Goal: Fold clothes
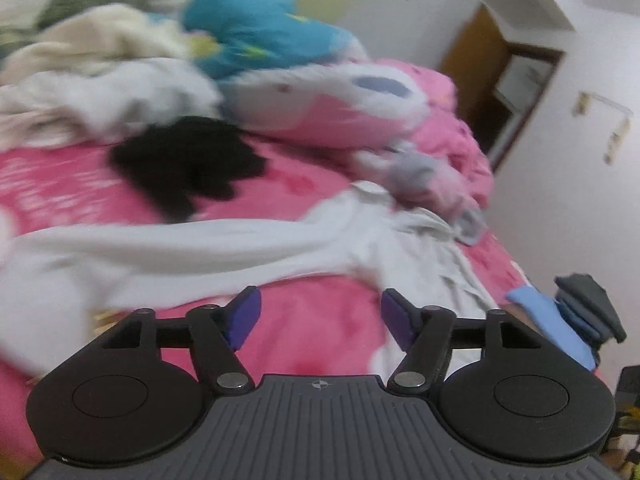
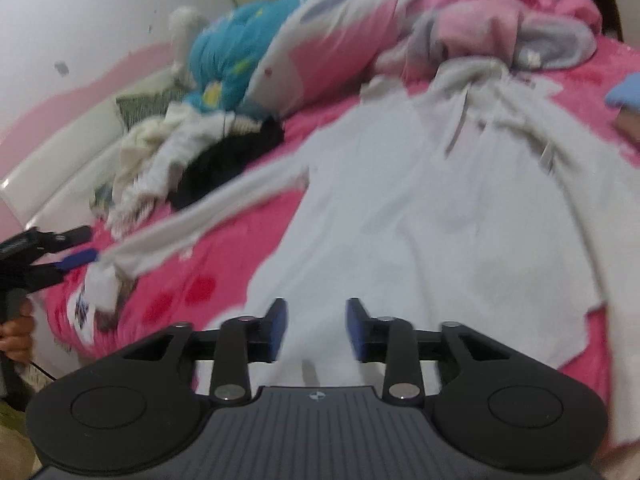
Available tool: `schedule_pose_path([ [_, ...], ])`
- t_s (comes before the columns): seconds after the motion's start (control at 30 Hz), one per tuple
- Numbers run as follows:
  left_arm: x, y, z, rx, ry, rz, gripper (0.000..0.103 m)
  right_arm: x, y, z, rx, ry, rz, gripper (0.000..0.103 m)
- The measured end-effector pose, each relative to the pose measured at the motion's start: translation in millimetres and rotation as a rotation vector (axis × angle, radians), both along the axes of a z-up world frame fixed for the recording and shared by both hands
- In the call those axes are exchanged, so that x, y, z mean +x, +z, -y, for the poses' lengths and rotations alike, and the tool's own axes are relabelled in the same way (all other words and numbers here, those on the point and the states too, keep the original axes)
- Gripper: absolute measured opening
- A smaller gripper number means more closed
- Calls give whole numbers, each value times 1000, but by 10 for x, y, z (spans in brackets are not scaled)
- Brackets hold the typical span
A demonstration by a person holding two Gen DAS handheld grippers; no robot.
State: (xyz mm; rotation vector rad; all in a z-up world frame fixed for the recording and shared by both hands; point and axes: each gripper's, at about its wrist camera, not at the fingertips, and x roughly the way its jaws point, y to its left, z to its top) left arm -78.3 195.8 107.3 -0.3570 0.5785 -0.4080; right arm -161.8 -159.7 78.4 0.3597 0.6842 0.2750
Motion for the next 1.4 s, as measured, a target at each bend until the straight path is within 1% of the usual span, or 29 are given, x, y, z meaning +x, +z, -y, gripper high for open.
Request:
schedule_pose_path([
  [0.03,136,-13,182,18,-12,8,68,45,61,52,-8,-8,18,50],
  [0.1,429,-39,517,82,-13,23,68,179,202,151,-35,-16,54,51],
  [0.13,582,-54,661,108,3,29,68,268,282,194,-48,-16,71,55],
  [0.17,742,-70,781,116,15,27,68,375,369,224,-62,-15,91,61],
  [0.23,1052,-114,945,93,29,15,68,615,555,274,-95,-9,137,70],
  [0.27,1221,-152,1005,68,41,7,68,757,649,280,-116,2,160,72],
  [0.33,1507,-261,1100,54,57,-7,68,1077,823,250,-162,38,204,76],
  [0.4,1745,-428,1198,95,80,-16,68,1467,906,154,-226,70,233,76],
  [0.43,1831,-518,1232,117,91,-22,68,1691,900,78,-271,86,241,76],
  [0.5,1934,-698,1256,140,103,-37,68,2159,828,-81,-369,120,257,76],
  [0.6,2039,-863,1233,152,100,-86,68,2855,558,-354,-532,178,284,76],
  [0.63,2050,-891,1218,153,95,-88,68,3058,447,-448,-593,200,298,76],
  [0.7,2021,-910,1202,166,85,-72,68,3420,167,-658,-743,266,328,75],
  [0.8,1957,-949,1279,238,74,-43,68,3851,-258,-920,-978,383,370,73],
  [0.83,1938,-958,1320,268,72,-31,68,3981,-381,-965,-1036,409,368,70],
  [0.87,1925,-968,1351,289,71,-22,69,4108,-489,-988,-1082,428,355,61],
  [0.9,1921,-979,1370,301,67,-18,71,4234,-559,-972,-1104,432,329,54],
  [0.93,1921,-990,1384,308,63,-17,72,4360,-604,-930,-1109,428,294,41],
  [0.97,1920,-996,1387,310,61,-19,73,4460,-602,-860,-1088,413,263,29],
  [1.0,1927,-995,1384,308,60,-20,73,4543,-568,-773,-1049,392,233,24],
  [1.03,1933,-993,1383,307,59,-21,74,4608,-502,-670,-986,367,207,12],
  [1.07,1930,-994,1384,308,58,-22,74,4659,-413,-557,-906,340,183,6],
  [1.1,1928,-996,1385,308,58,-24,74,4698,-309,-425,-804,308,163,5],
  [1.13,1926,-997,1386,309,57,-25,74,4723,-209,-269,-679,271,143,2],
  [1.17,1923,-997,1389,310,57,-25,74,4744,-121,-105,-547,231,122,1],
  [1.2,1920,-997,1395,312,57,-25,74,4770,-48,81,-396,189,96,1],
  [1.27,1932,-999,1398,310,57,-26,74,4795,-19,432,-122,103,42,1],
  [1.37,1949,-997,1386,298,56,-31,74,4770,-212,957,337,-14,-41,1],
  [1.4,1958,-998,1381,296,56,-32,74,4735,-320,1104,470,-58,-55,1],
])
